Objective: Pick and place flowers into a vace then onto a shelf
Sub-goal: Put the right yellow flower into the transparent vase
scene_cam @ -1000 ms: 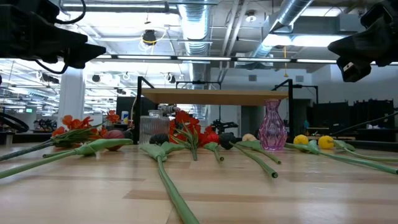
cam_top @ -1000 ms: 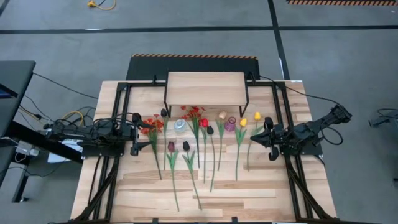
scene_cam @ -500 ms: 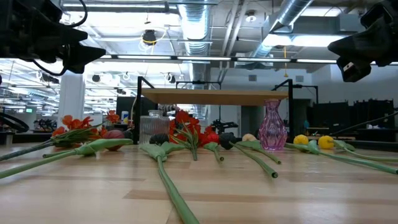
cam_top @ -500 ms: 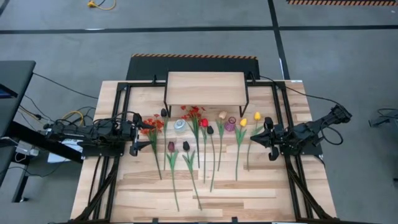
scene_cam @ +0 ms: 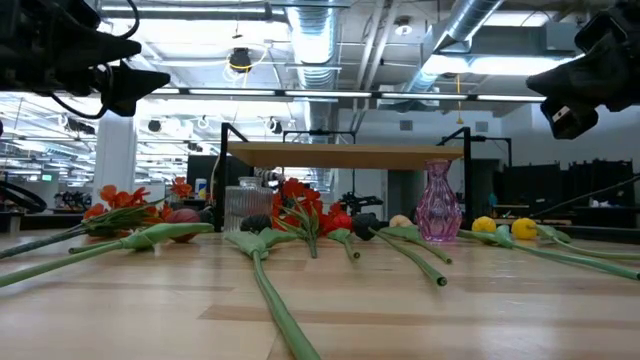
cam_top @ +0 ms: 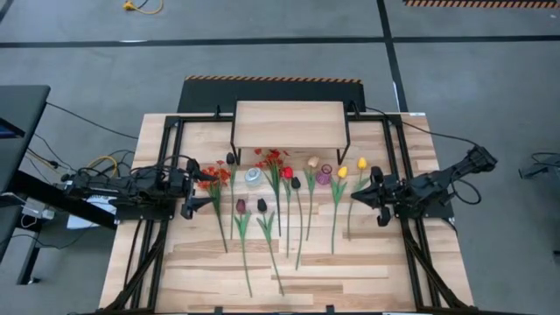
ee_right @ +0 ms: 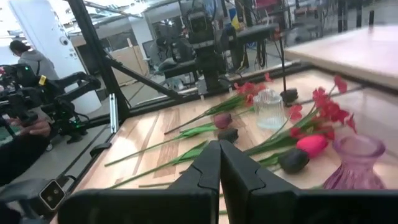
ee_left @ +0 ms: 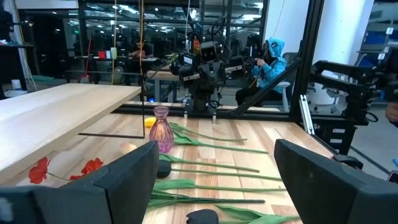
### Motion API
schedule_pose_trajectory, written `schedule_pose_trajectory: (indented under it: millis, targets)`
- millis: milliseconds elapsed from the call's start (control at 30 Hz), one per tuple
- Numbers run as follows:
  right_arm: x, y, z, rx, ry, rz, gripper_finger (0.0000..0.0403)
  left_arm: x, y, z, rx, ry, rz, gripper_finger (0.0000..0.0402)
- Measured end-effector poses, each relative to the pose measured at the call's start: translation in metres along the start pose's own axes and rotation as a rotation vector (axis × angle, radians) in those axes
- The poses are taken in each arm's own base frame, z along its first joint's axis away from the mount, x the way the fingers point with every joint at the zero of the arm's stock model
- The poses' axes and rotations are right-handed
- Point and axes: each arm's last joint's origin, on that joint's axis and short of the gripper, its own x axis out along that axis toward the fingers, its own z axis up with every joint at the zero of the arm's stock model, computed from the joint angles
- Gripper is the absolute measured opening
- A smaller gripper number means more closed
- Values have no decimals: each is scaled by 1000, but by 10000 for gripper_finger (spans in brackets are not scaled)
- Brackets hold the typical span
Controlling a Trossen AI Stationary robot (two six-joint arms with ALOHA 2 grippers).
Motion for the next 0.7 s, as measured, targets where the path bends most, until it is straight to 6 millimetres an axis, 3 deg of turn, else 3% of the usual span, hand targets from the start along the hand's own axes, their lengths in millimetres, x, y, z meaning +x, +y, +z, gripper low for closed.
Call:
schedule_pose_trajectory:
  millis: [700]
  targets:
    - [20,5,-19,-10,167,-50,0,-1,-4,15,11,-148,-124,309]
